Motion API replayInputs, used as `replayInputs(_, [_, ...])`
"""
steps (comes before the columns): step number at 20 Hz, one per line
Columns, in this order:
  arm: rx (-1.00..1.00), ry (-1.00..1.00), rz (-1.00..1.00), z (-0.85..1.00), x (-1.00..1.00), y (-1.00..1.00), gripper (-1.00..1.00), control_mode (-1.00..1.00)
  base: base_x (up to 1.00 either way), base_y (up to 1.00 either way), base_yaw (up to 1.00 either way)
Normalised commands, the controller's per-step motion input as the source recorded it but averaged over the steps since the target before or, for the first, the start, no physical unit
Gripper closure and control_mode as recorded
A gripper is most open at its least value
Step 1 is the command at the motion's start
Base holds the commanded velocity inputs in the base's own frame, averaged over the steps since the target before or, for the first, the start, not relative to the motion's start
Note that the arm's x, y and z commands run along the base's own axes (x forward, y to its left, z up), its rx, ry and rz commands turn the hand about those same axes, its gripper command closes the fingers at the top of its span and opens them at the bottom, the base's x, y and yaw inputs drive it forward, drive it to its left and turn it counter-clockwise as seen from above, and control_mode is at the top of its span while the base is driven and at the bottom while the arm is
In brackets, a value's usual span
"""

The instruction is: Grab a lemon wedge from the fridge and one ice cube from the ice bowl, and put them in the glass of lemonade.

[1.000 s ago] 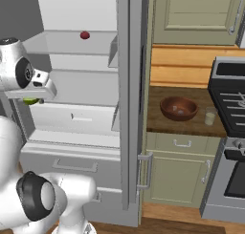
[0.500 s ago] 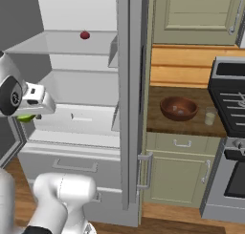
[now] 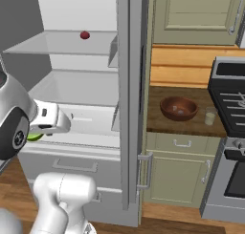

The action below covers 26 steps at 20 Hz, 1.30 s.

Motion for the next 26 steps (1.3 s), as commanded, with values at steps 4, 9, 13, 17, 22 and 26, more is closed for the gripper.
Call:
replayInputs(4, [0.00,0.00,-0.06,0.07,-0.14,-0.08,1.00,-1.00,0.00,0.00,0.00])
replayInputs(9, [0.00,0.04,0.00,0.00,0.02,-0.53,1.00,-1.00,0.00,0.00,0.00])
replayInputs(13, [0.01,0.01,-0.03,0.00,0.03,-0.52,1.00,-1.00,0.00,0.00,0.00])
replayInputs(17, [0.00,0.00,-0.01,0.00,-0.02,-0.11,1.00,-1.00,0.00,0.00,0.00])
replayInputs(22, [0.00,0.00,-0.05,0.00,0.00,0.00,1.00,-1.00,0.00,0.00,0.00])
replayInputs(26, [0.00,0.00,-0.10,0.00,0.00,0.00,1.00,-1.00,0.00,0.00,0.00])
